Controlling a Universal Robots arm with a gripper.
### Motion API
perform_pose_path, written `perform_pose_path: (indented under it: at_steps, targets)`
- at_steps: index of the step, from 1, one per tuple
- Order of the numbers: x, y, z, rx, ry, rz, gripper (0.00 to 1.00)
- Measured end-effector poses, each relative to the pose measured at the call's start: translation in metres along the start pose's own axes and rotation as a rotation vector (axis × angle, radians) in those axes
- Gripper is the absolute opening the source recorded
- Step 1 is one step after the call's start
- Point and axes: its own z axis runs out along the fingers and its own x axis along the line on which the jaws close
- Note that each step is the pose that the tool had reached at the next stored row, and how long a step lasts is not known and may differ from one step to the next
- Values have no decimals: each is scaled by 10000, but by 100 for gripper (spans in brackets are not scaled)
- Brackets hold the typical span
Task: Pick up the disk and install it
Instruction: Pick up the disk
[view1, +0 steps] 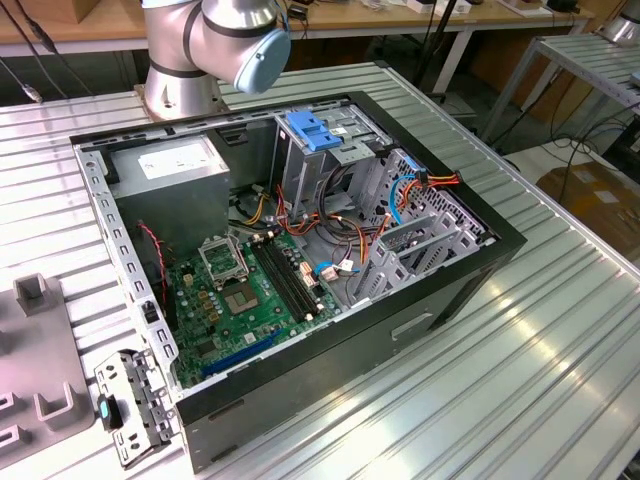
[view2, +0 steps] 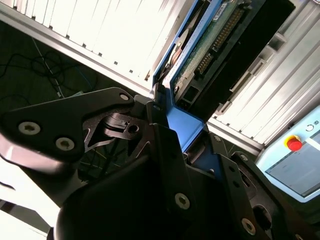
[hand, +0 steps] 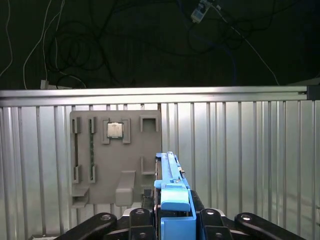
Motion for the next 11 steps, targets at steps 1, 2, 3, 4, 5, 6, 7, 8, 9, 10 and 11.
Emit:
perform_pose_path:
  at_steps: [1, 2, 3, 4, 5, 6, 7, 8, 9, 10, 11]
  targets:
    - [0, -15, 0, -1, 0, 0, 37]
    - [-1, -22, 0, -1, 0, 0, 37]
    - [-1, -33, 1, -1, 0, 0, 37]
    - [-1, -41, 1, 0, 0, 0, 37]
    - [-1, -57, 0, -2, 0, 0, 37]
    - [-1, -65, 1, -2, 0, 0, 37]
    - [-2, -73, 1, -2, 0, 0, 37]
    - [-2, -84, 1, -2, 0, 0, 37]
    - [-2, -92, 1, -3, 0, 0, 37]
    - [-2, -101, 1, -3, 0, 0, 37]
    - [-2, -110, 2, -3, 0, 0, 37]
